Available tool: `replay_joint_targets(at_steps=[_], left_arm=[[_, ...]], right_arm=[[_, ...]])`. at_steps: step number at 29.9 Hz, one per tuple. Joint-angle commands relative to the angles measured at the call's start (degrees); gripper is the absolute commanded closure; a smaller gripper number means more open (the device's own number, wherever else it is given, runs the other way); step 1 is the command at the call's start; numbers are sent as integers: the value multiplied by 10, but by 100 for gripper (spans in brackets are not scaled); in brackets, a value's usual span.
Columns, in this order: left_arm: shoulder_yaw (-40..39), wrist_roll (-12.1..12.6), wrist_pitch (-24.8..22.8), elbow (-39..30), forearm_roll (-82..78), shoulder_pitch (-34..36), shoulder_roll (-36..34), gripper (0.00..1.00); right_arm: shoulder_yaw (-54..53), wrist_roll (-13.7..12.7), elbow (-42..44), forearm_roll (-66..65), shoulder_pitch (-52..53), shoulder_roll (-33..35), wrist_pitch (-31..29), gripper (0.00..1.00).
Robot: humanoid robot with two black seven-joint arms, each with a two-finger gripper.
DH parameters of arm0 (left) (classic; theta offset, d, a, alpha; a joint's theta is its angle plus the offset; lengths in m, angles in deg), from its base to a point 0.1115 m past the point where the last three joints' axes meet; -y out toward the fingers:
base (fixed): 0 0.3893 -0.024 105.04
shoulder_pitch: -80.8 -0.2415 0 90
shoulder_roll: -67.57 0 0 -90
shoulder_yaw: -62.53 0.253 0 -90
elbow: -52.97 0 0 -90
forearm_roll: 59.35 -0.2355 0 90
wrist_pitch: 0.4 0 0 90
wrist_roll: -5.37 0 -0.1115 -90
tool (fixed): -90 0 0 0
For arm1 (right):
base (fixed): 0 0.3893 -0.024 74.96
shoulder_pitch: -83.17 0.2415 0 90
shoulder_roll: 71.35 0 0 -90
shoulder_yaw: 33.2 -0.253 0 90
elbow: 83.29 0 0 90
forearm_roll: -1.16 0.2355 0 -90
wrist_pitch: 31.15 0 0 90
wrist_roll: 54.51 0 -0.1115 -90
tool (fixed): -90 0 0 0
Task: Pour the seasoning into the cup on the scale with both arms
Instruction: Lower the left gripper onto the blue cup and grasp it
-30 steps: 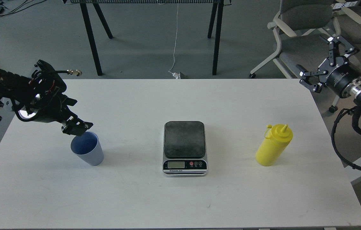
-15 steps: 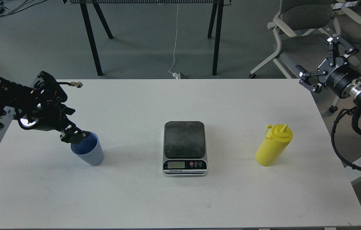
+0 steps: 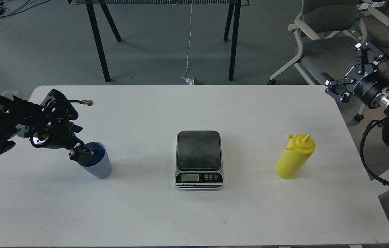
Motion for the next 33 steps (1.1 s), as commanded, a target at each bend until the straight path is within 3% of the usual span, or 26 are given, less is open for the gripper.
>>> replay_joint_targets(at_steps=[1, 14, 16, 21, 27, 33], left_arm=[[2, 0, 0, 3, 0, -2, -2, 3], [18, 0, 12, 4, 0, -11, -3, 18], [18, 0, 12, 4, 0, -11, -3, 23], [18, 0, 13, 5, 0, -12, -2, 48], [18, 0, 13, 5, 0, -10, -3, 60], [18, 0, 13, 5, 0, -11, -1, 82]], right_arm=[[0, 0, 0, 0, -1, 0, 0, 1], [-1, 0, 1, 0, -8, 0, 0, 1], [-1, 0, 0, 0, -9, 1, 0, 1], [-1, 1, 1, 0, -12, 0, 0, 1], [-2, 1, 1, 0, -14, 1, 0, 1], [-2, 1, 2, 0, -17, 1, 0, 1]])
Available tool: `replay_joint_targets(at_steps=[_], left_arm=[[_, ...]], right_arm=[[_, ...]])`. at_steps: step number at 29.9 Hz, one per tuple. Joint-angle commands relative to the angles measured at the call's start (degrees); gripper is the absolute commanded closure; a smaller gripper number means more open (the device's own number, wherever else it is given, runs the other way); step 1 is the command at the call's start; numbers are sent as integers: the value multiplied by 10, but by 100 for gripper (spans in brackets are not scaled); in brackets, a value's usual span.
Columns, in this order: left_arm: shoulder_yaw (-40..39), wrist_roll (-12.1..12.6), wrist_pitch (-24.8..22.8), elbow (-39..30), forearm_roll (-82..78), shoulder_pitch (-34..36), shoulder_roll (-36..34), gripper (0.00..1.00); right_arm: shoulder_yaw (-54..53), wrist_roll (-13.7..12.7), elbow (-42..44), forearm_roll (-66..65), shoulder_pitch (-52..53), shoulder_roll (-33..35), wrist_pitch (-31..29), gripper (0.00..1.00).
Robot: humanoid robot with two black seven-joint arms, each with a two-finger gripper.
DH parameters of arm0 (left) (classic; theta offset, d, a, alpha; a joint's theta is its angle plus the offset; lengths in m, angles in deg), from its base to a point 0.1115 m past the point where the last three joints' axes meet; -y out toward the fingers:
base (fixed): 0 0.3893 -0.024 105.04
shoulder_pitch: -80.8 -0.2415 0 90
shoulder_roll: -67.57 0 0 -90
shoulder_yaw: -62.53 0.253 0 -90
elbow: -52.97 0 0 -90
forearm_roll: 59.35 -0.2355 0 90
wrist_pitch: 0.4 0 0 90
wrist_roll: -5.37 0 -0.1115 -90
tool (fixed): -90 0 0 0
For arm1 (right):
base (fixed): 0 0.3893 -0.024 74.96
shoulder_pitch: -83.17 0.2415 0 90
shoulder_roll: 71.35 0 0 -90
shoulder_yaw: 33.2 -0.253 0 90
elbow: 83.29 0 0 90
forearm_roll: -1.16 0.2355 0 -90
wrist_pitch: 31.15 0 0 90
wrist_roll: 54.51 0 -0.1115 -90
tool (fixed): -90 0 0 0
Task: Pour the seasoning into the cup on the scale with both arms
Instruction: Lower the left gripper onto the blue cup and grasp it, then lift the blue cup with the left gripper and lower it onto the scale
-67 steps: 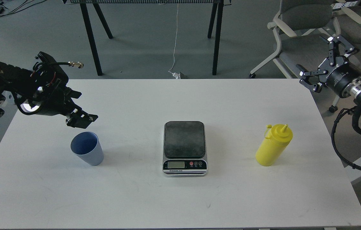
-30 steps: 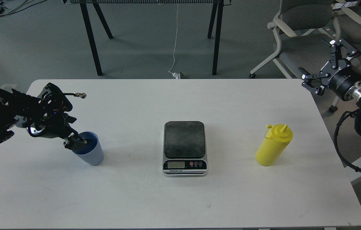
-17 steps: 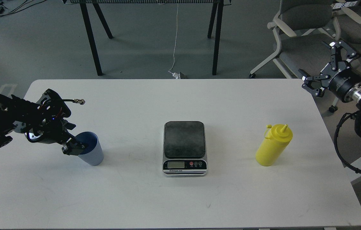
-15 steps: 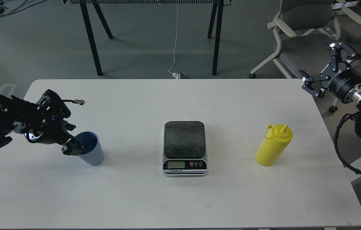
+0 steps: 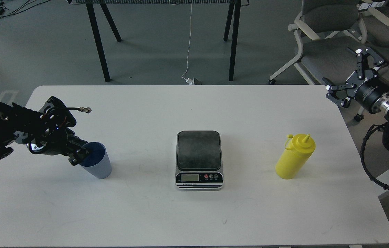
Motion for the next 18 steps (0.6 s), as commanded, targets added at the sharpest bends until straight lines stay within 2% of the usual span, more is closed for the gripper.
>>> replay_joint_targets(at_steps=[1, 7, 18], left_arm=[[0, 0, -1, 0, 0, 0, 1, 85], [0, 0, -2, 0, 0, -1, 0, 100], [-8, 0, -1, -4, 0, 21, -2, 100]], right_arm=[[-1, 1, 0, 0, -2, 0, 0, 1], [0, 1, 0, 0, -5, 4, 0, 1], [0, 1, -1, 0, -5, 4, 0, 1]])
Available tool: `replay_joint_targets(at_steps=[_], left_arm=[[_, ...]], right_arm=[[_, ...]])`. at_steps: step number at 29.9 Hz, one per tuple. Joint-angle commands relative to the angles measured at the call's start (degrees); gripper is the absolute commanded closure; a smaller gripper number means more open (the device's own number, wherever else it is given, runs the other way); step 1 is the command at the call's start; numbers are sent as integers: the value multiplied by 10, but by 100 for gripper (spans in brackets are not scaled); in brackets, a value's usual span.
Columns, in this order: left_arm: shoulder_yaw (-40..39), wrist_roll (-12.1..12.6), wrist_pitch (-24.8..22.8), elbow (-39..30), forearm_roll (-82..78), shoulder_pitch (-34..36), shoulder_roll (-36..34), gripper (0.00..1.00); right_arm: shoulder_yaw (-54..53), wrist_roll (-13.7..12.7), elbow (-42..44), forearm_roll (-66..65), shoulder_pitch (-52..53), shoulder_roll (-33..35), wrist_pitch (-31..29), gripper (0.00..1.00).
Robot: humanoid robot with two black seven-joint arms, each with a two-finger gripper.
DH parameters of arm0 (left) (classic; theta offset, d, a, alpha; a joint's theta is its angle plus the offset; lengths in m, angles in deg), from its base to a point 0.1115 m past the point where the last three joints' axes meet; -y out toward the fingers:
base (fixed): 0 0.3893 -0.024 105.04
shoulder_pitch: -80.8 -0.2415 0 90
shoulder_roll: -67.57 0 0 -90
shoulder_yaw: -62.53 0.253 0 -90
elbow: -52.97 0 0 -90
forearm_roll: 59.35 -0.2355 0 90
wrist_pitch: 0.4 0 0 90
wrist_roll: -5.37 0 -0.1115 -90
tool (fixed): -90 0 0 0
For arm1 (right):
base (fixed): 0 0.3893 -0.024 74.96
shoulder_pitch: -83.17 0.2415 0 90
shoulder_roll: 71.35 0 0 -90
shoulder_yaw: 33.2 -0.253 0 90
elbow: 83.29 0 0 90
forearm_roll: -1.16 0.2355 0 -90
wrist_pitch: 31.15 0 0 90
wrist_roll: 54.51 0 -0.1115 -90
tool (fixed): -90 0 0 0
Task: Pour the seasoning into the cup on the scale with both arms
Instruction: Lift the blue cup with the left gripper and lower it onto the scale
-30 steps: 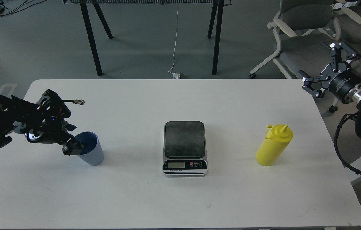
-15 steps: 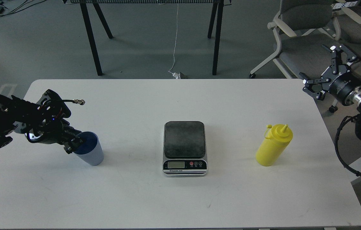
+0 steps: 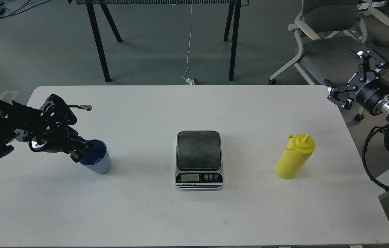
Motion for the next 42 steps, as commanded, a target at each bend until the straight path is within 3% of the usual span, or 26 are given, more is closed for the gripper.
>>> replay_joint_targets(at_steps=[1, 12, 15, 18, 23, 30, 42], left_arm=[[-1, 0, -3, -3, 0, 18, -3, 100], [0, 0, -7, -24, 0, 48, -7, 100], [-1, 0, -18, -70, 0, 74, -16, 100], [-5, 0, -68, -128, 0, 105, -14, 100], [-21, 0, -71, -168, 0, 134, 38, 100], [-28, 0, -71, -157, 0, 170, 141, 100], [-20, 0, -71, -32, 0, 166, 278, 100]], right_arm=[[0, 0, -1, 0, 0, 0, 0, 1], [1, 0, -2, 0, 0, -1, 0, 1], [1, 0, -2, 0, 0, -1, 0, 1], [1, 0, -2, 0, 1, -1, 0, 1], [1, -1, -1, 0, 1, -1, 0, 1], [2, -1, -2, 0, 1, 0, 0, 1], [0, -1, -2, 0, 0, 1, 0, 1]])
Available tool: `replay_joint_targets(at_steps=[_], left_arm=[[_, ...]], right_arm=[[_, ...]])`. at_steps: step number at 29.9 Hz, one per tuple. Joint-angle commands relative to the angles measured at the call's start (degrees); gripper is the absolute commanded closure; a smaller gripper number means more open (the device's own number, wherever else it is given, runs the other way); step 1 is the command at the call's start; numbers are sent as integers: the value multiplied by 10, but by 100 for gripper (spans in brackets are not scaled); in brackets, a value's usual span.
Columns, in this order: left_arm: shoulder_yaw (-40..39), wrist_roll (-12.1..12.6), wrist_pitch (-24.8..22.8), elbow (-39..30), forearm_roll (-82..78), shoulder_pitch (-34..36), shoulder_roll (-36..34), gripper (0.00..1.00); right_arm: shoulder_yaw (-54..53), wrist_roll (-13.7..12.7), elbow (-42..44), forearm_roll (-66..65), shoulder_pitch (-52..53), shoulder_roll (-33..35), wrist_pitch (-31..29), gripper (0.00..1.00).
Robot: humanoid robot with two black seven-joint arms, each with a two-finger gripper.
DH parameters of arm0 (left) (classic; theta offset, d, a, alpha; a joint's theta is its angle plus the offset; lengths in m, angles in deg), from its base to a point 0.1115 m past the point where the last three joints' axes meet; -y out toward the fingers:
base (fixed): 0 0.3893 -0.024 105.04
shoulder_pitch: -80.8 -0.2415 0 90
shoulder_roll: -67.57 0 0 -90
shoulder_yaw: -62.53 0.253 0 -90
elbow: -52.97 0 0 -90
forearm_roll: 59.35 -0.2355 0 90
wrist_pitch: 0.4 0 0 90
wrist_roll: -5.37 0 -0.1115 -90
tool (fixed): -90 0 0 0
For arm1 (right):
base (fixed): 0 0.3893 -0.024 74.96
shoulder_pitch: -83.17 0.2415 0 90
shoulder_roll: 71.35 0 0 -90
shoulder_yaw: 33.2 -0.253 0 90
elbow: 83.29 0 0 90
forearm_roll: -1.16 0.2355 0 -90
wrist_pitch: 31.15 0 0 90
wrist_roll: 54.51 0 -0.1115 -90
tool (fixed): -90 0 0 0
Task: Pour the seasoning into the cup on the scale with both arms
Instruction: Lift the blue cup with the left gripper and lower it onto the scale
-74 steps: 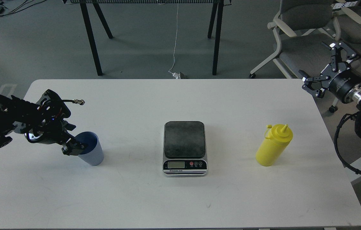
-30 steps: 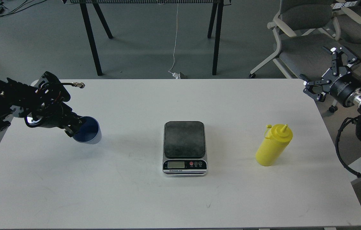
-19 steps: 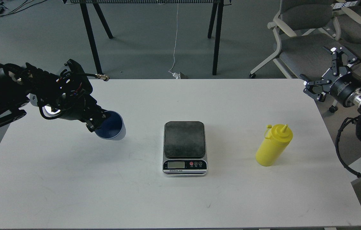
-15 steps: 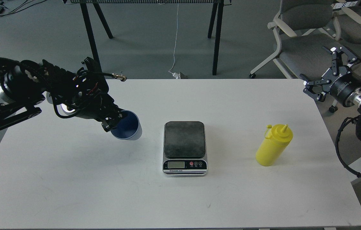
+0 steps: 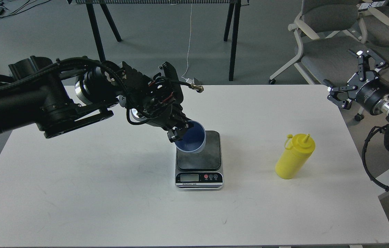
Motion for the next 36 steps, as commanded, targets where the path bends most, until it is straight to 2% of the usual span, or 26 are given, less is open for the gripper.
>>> replay_joint_targets(at_steps=[1, 13, 26, 36], left_arm=[[1, 0, 0, 40, 0, -3, 34, 99], [3, 0, 0, 89, 0, -16, 76, 99], [3, 0, 0, 96, 0, -32, 77, 97], [3, 0, 0, 96, 0, -40, 78, 85]], right_arm=[[0, 0, -1, 0, -1, 0, 0, 1], [0, 1, 0, 0, -6, 0, 0, 1], [-1, 1, 1, 0, -12, 0, 0, 1], [-1, 2, 3, 0, -16, 0, 0, 1]])
